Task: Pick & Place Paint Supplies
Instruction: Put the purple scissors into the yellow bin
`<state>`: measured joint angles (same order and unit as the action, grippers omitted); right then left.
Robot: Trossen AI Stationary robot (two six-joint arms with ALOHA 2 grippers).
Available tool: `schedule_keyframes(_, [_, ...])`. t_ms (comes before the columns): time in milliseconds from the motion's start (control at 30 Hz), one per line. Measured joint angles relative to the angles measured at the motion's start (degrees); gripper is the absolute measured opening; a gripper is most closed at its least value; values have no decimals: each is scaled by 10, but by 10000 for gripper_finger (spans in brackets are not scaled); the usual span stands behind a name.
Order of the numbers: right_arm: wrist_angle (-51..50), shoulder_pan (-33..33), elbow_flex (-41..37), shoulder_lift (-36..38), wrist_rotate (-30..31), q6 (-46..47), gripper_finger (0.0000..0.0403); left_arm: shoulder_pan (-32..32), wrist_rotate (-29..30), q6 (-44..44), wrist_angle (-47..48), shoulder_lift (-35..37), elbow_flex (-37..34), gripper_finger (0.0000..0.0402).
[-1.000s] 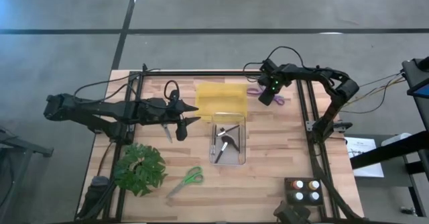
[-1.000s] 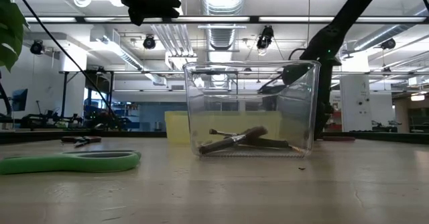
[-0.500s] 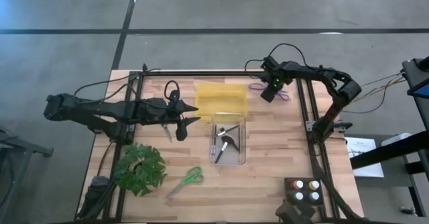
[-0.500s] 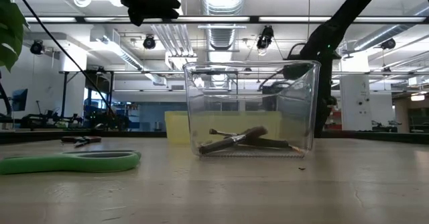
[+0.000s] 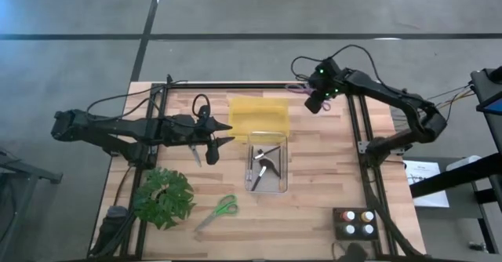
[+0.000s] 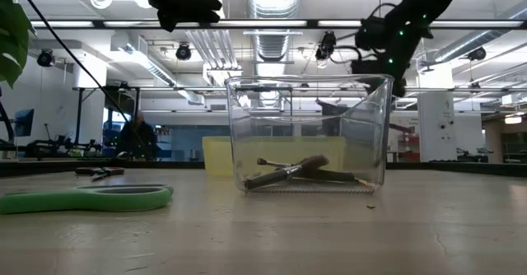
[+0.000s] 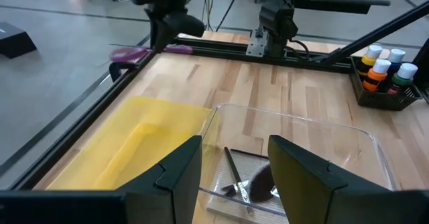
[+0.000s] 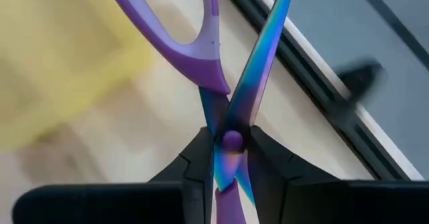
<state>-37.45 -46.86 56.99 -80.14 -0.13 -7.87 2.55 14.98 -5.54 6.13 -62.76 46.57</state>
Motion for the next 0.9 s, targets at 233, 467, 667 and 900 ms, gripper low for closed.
schedule_keyframes(233, [49,104,39,-59,-17,5,56,0,0,1,-1,0,0,180])
schedule_keyframes(467, [6,170,242,-203,-18,-4,56,0,0,-3,-1,0,0,180])
schedule_keyframes(667, [-68,187,374,-321,-20,-25,56,0,0,-4,17,0,0,180])
schedule_keyframes(900, [-92,183,385,-361,-31,-28,59,0,0,-8,42,0,0,180])
